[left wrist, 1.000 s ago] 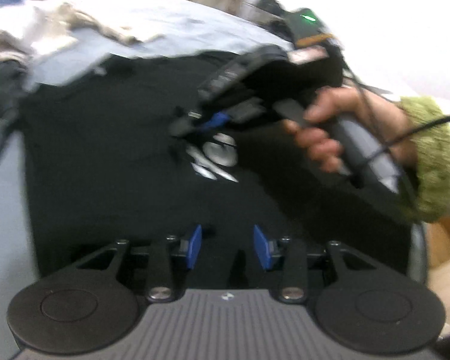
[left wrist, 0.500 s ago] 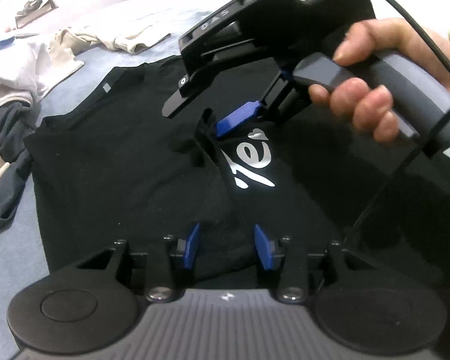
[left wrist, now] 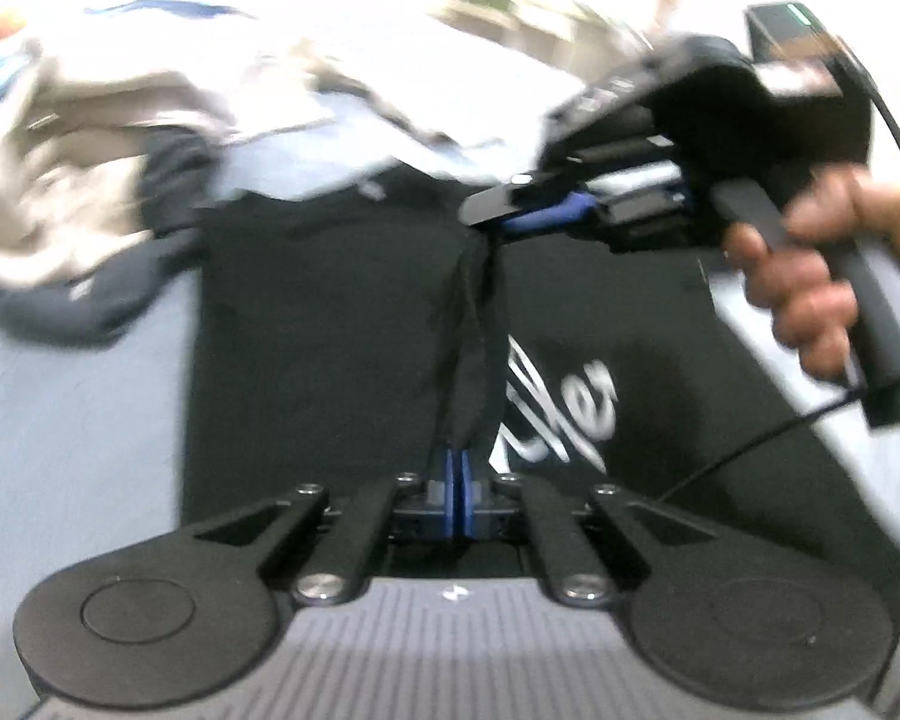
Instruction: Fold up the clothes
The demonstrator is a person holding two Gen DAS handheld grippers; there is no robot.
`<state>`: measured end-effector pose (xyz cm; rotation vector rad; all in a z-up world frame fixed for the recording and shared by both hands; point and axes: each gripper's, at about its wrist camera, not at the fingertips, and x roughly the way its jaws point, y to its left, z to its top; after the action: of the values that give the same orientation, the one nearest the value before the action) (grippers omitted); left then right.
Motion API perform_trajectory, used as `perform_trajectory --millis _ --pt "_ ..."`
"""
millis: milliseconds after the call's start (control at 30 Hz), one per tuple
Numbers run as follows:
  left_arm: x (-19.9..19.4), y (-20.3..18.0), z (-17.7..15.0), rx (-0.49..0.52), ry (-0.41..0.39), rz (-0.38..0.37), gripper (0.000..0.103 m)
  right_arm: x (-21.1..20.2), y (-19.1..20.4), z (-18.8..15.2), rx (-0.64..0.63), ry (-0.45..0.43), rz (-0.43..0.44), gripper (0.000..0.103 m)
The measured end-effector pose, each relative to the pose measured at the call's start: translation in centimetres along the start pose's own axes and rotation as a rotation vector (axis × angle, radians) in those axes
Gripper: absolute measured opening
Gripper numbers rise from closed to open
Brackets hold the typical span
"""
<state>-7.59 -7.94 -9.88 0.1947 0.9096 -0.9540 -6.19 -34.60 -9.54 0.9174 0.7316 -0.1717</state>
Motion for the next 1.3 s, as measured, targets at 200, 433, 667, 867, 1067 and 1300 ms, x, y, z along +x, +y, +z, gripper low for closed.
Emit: perform_trajectory --millis 200,433,667,867,1067,1300 --pt "-4.8 6.8 0.2 -0.355 -0.144 0.034 0.003 3.8 9.2 2.6 -0.213 0.029 0.152 0.009" --pt "-6.8 13.9 -1.8 -0.696 -0.239 0.138 0.003 14.7 20.3 2.3 -0.473 0.186 0.259 0.009" --pt "-5.4 17.8 -3.8 -0.812 -0.225 0.178 0.003 19.8 26.5 -1.0 -0.730 0.293 0.253 0.012" --pt "-5.1 17.7 -4.6 -0.765 -0.195 0.138 0.003 19.4 25.0 -2.4 -0.852 0.503 0.159 0.026" --pt "-5.0 16.4 -5.1 -0.706 -0.154 0.122 0.004 21.6 23.3 -5.7 -1.147 0.682 -0.025 0.032" --pt "-4.4 15.7 -5.2 -0.684 -0.108 0.141 0.004 23.7 21.6 -8.1 -1.310 0.736 -0.129 0.034"
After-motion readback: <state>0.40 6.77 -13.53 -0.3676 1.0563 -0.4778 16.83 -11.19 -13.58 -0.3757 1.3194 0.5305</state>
